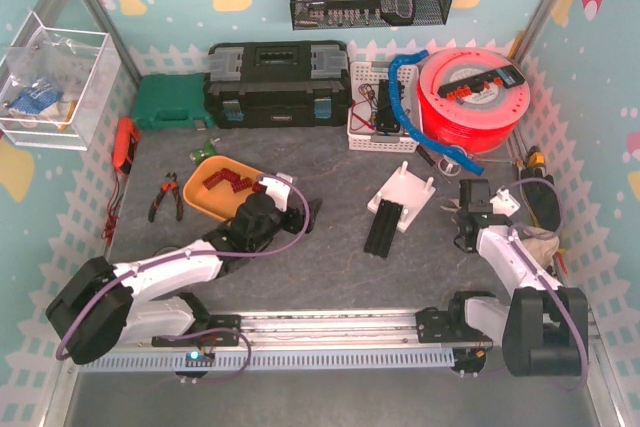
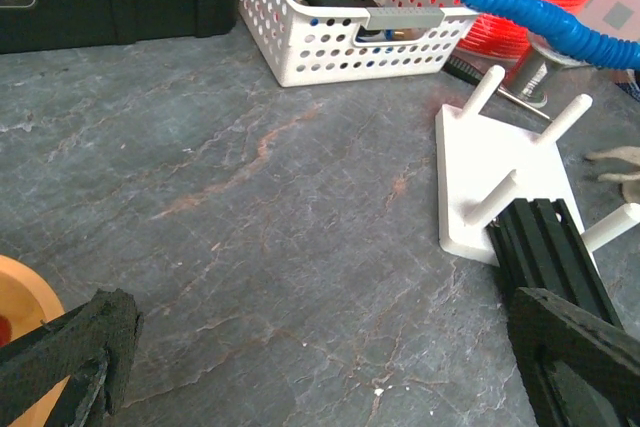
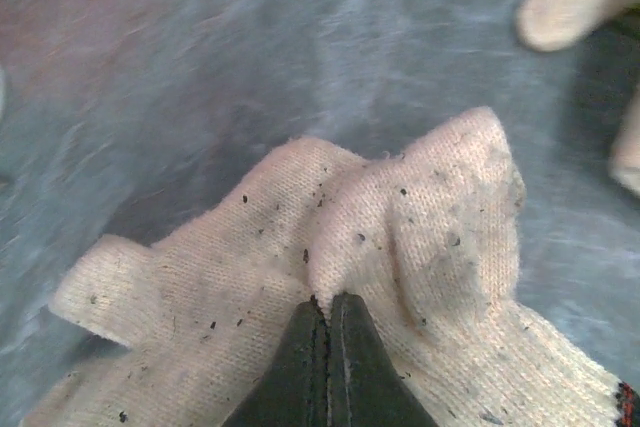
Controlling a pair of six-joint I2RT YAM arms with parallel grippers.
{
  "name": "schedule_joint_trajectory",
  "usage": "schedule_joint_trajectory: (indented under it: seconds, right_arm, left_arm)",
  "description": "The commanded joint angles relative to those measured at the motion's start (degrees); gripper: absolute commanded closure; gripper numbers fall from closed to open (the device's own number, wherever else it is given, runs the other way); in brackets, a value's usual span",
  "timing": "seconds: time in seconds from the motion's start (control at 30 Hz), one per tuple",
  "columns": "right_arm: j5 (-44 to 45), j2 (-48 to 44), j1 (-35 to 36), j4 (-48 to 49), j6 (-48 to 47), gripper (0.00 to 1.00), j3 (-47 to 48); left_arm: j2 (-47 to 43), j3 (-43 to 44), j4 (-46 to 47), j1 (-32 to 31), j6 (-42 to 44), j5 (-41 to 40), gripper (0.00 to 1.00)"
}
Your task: Install the large spring
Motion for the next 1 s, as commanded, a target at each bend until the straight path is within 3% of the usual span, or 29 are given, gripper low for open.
schedule_joint_trajectory:
  seconds: [0.0, 0.17, 0.2, 0.37, 0.57, 0.8, 0.97]
  right_arm:
    - [8.1, -0.7, -2.3, -6.2, 8.2, 1.0, 1.3]
    - [6.6, -0.4, -3.0, -4.9, 7.3, 0.99, 1.4]
    - [5.7, -0.3, -3.0, -3.8, 5.6, 0.95, 1.5]
    - [0.5, -0.6, -3.0, -2.2, -1.2, 0.47, 2.1]
    - [-8.0, -5.4, -2.7, -3.0, -7.1, 0.19, 2.4]
    - [-15.9, -11.6, 0.9, -10.8, -7.4, 0.06, 6.3]
    - [-18.0, -15.8, 7.7, -13.2, -7.4, 0.01, 9.3]
  left_arm:
    - [-1.5, -0.6, 0.8, -0.2, 0.8, -0.3, 0.01]
    - [-1.9, -1.0, 1.4, -0.2, 0.6, -0.3, 0.01]
    - [-1.9, -1.1, 1.6, -0.2, 0.5, -0.4, 0.01]
    - [-2.1, -1.9, 3.3, -0.2, 0.3, -0.3, 0.01]
    - [-2.0, -2.0, 3.8, -0.2, -1.0, -0.3, 0.01]
    - [-2.1, -2.2, 4.1, -0.2, 0.3, 2.6, 0.01]
    - [-2.1, -3.2, 7.7, -0.2, 2.1, 10.6, 0.01]
